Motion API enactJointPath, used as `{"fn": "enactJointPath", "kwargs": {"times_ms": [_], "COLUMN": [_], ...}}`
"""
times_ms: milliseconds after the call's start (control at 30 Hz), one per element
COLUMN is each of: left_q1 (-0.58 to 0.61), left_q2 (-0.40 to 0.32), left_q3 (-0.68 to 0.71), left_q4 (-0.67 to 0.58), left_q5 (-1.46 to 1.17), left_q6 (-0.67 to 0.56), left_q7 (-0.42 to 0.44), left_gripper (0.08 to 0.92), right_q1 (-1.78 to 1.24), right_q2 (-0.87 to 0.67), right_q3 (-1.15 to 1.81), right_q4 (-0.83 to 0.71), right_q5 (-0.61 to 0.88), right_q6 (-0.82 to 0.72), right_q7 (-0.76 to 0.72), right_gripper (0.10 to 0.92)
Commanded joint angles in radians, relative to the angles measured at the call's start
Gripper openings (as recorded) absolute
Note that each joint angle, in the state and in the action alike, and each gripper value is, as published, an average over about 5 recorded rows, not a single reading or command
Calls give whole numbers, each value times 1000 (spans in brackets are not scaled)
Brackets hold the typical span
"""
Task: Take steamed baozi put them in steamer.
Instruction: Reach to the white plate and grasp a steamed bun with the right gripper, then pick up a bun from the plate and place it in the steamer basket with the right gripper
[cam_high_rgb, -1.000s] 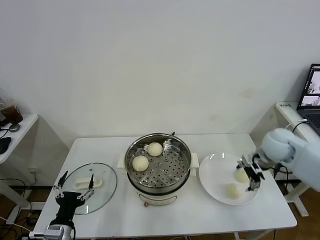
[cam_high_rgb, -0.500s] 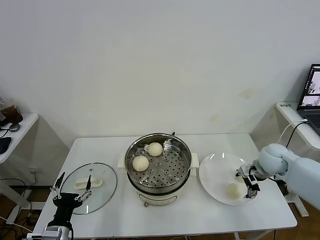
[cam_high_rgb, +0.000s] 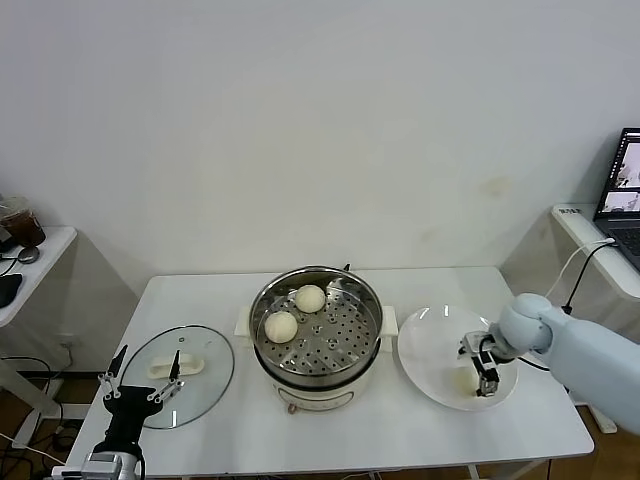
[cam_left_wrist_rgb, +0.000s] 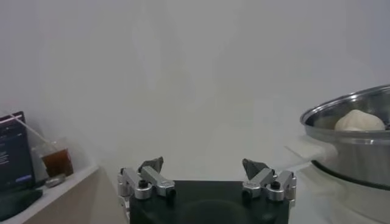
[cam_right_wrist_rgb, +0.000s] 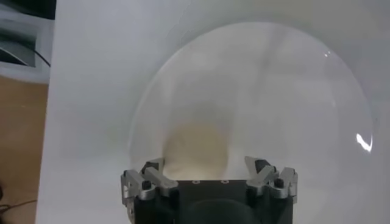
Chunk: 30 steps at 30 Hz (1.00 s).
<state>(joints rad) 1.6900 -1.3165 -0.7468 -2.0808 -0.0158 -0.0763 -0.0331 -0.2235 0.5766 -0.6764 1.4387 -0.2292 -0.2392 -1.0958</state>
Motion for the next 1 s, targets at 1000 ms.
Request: {"fn": "enactJointPath", "kwargs": {"times_ms": [1000], "left_q1": [-13], "left_q2": [6], "left_q3": [2], "left_q4": [-10], "left_q5": [-13], "left_q6": [5], "left_q7": [0], "left_gripper": [823], "right_q1": [526], "right_q2": [27], "right_q3": [-100], "right_q4": [-30], "right_q5": [220], "right_q6": [86], "right_q7": [-248], "right_gripper": [506]}}
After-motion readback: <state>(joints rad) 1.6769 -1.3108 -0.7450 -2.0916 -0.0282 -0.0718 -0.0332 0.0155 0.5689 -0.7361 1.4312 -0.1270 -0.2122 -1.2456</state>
